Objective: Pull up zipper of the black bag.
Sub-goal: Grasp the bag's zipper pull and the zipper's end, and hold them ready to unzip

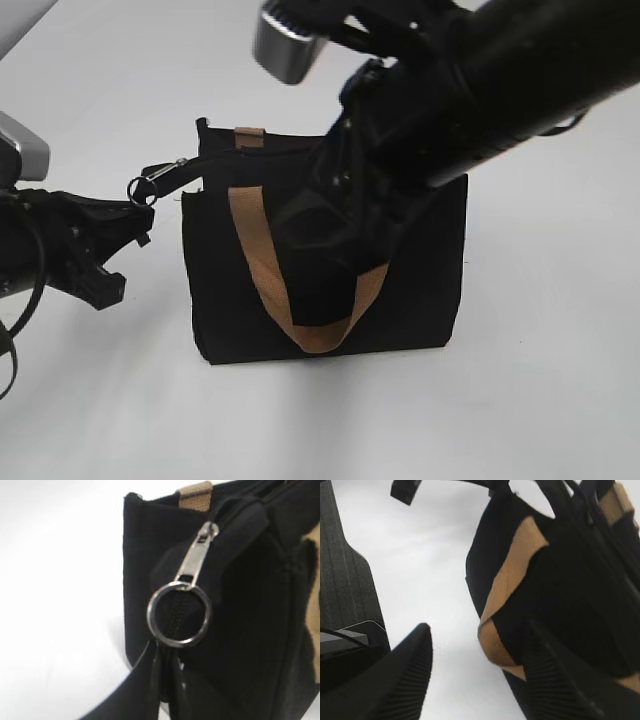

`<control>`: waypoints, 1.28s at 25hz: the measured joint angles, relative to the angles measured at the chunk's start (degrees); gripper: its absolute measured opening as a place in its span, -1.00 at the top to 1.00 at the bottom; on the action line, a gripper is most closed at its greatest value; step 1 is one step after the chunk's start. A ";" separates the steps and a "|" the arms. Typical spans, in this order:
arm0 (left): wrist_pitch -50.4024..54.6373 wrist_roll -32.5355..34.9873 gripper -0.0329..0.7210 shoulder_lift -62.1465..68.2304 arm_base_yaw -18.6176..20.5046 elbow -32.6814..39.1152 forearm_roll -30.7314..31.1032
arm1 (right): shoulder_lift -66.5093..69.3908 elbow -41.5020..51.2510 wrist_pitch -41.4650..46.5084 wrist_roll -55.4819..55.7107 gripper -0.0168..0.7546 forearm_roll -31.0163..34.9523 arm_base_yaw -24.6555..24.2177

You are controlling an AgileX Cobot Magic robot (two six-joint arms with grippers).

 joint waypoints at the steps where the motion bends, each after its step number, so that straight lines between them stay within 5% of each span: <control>1: 1.08 0.39 0.90 -0.84 0.00 0.00 0.00 | 1.39 -1.73 0.00 -0.61 -0.14 0.00 0.62; 11: 2.37 0.98 0.90 -8.93 0.00 0.04 -0.13 | 13.62 -12.79 -0.83 -1.25 0.03 4.81 2.72; 32: -2.99 -1.50 0.90 -17.19 -0.30 0.04 0.77 | 18.27 -13.44 -10.19 -1.30 0.14 10.37 2.87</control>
